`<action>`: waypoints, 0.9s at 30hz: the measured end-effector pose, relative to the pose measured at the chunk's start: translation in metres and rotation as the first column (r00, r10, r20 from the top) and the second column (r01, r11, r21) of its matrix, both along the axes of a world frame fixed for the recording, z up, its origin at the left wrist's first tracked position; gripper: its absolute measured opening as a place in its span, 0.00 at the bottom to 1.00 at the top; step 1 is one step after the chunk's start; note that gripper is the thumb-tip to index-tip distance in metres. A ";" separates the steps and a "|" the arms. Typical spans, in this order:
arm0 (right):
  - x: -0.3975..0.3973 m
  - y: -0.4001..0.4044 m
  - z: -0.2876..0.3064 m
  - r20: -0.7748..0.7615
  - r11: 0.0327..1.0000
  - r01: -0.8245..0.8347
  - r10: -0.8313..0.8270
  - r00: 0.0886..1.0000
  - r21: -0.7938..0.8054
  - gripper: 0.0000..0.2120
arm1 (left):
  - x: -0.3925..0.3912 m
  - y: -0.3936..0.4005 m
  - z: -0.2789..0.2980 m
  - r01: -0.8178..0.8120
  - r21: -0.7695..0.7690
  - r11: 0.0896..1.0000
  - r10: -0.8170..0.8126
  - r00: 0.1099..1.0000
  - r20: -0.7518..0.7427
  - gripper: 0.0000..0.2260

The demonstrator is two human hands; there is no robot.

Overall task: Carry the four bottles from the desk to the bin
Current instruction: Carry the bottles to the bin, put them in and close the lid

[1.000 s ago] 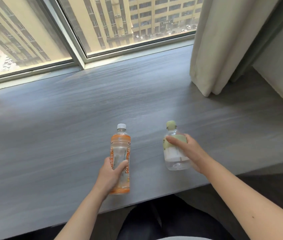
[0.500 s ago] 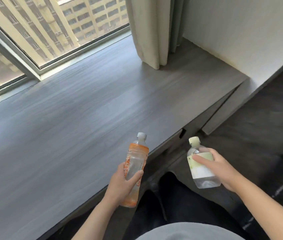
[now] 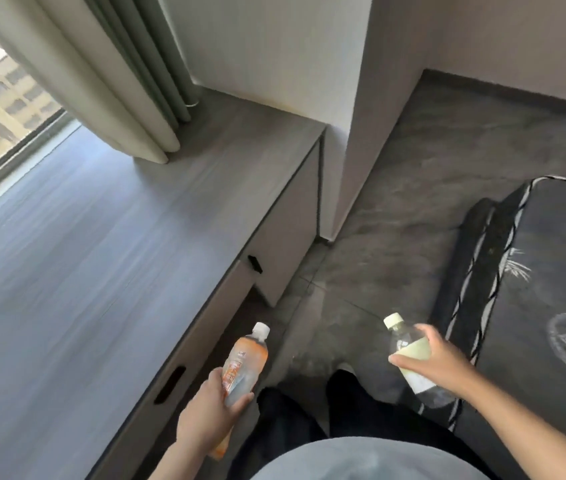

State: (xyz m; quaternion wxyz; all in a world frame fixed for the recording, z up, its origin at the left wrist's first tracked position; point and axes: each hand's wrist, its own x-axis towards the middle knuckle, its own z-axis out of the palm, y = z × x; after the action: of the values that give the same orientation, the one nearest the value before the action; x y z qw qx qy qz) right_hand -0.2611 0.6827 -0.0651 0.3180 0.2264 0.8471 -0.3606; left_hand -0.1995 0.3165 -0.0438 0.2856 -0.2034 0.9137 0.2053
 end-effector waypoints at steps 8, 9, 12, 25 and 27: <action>0.013 0.071 -0.024 0.029 0.986 0.167 -0.167 0.986 0.002 0.48 | -0.015 0.030 -0.017 -0.039 -0.058 0.998 0.048 0.985 0.167 0.27; 0.014 0.078 -0.026 0.031 0.981 0.193 -0.193 0.981 -0.002 0.48 | -0.019 0.034 -0.018 -0.050 -0.071 0.996 0.062 0.981 0.184 0.28; 0.014 0.093 -0.031 0.067 0.969 0.245 -0.245 0.967 0.004 0.48 | -0.038 0.044 -0.022 -0.067 -0.117 0.991 0.091 0.971 0.221 0.29; 0.011 0.136 -0.032 0.162 0.868 0.454 -0.486 0.859 0.200 0.48 | -0.232 0.113 -0.021 0.360 0.058 0.931 -0.364 0.908 0.209 0.26; 0.016 0.145 -0.034 0.194 0.857 0.475 -0.509 0.838 0.198 0.34 | -0.263 0.134 -0.017 0.402 -0.008 0.916 -0.392 0.898 0.200 0.27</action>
State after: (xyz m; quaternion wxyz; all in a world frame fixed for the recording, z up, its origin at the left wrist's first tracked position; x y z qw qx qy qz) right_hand -0.2449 0.8278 -0.0992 0.2973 0.5006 0.7390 -0.3389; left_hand -0.4620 0.4510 -0.0612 0.4041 -0.0388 0.9084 0.0996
